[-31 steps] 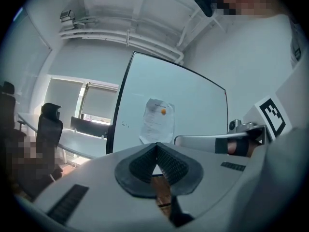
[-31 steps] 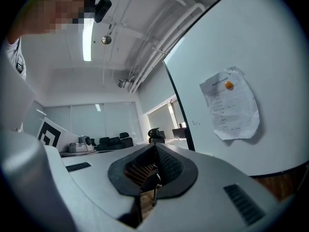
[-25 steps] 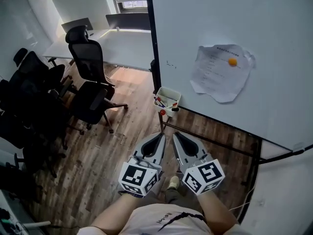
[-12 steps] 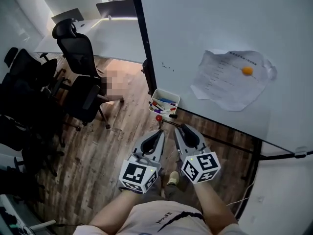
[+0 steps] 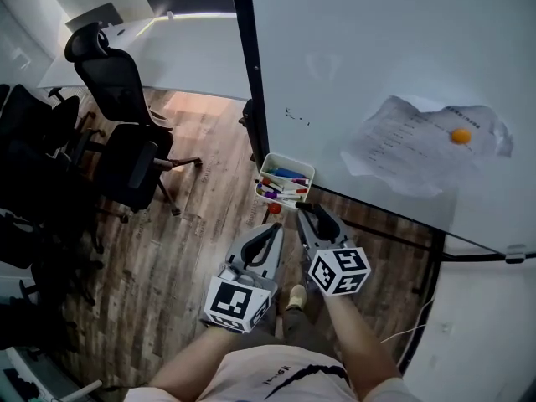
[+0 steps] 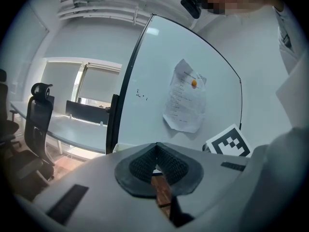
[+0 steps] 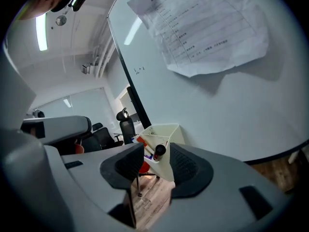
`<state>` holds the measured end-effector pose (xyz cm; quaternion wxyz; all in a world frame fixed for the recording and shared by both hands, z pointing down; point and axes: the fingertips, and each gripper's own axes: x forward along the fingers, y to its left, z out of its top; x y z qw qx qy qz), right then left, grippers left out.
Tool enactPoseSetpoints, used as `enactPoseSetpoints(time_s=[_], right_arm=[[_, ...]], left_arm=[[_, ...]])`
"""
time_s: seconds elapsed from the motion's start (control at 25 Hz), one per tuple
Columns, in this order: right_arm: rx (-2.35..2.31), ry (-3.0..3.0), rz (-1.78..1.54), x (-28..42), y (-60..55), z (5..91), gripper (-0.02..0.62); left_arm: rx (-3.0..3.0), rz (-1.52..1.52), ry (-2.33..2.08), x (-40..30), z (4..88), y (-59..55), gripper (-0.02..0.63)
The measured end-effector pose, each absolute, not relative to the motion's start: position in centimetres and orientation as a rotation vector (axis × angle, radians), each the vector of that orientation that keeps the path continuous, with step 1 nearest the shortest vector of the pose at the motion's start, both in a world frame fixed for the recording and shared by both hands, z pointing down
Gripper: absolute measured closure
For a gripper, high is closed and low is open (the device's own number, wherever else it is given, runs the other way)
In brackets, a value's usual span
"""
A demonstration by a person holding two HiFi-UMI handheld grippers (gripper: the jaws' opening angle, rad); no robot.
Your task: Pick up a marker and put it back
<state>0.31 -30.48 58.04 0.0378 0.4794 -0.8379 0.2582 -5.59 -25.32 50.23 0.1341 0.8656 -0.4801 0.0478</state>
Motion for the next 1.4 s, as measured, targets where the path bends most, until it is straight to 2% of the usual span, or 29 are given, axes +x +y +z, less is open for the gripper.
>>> enactPoseSetpoints(time_s=[0.32, 0.44, 0.76, 1.4], right_arm=[[1.498, -2.517, 0.879, 0.0, -31.9, 60.1, 0.453], [1.507, -2.514, 0.827, -0.2, -31.9, 59.6, 0.508], [1.521, -2.511, 0.768, 0.4, -31.4, 58.1, 0.525], [1.442, -2.63, 0.584, 1.2, -29.1, 48.6, 0.528]], left_arm=[[2.515, 0.178, -1.331, -5.7, 51.6, -26.2, 0.598], [2.518, 0.187, -1.322, -5.6, 51.8, -26.5, 0.598], [2.526, 0.177, -1.322, -5.4, 51.1, -26.4, 0.598], [2.557, 0.118, -1.351, -5.0, 46.0, -24.4, 0.598]])
